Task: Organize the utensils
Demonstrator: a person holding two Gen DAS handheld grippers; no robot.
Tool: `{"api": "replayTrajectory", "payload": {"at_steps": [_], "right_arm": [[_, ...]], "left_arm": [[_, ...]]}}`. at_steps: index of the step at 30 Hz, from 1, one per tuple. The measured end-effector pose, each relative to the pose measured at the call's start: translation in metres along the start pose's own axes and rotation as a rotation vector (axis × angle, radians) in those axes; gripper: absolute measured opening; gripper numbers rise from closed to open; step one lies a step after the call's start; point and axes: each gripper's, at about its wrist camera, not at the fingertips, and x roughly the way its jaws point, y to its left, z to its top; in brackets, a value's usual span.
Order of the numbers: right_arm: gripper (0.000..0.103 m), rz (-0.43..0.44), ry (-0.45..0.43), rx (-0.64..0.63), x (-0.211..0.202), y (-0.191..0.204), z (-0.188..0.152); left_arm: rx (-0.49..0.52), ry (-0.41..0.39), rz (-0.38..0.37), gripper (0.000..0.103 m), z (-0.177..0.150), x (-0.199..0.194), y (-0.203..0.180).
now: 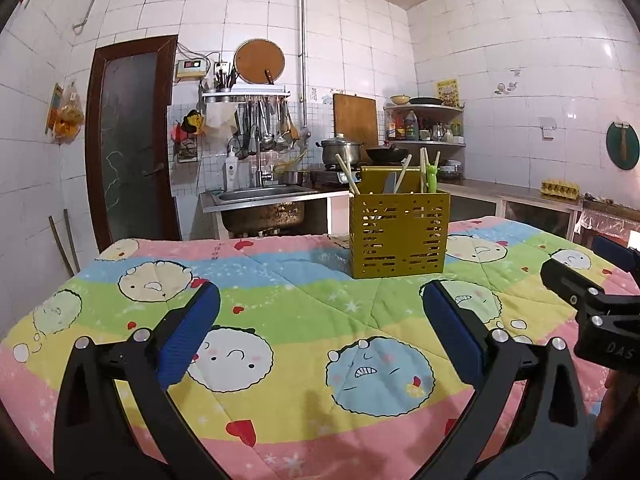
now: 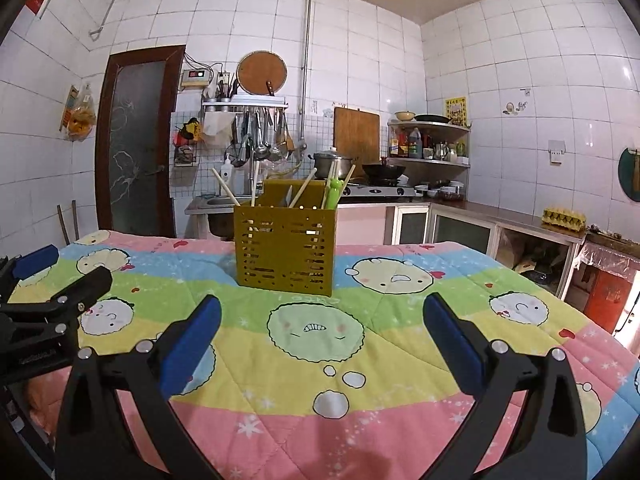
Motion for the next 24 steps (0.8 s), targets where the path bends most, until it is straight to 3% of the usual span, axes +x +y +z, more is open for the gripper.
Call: {"api": "replayTrajectory", "payload": {"at_steps": [24], "right_arm": [[0.099, -0.011, 0.003, 0.035, -0.0022, -0.0074, -0.0022]], "left_arm": [[-0.028, -0.001, 0.012, 0.098, -0.0007, -0.0022, 0.0041]]}}
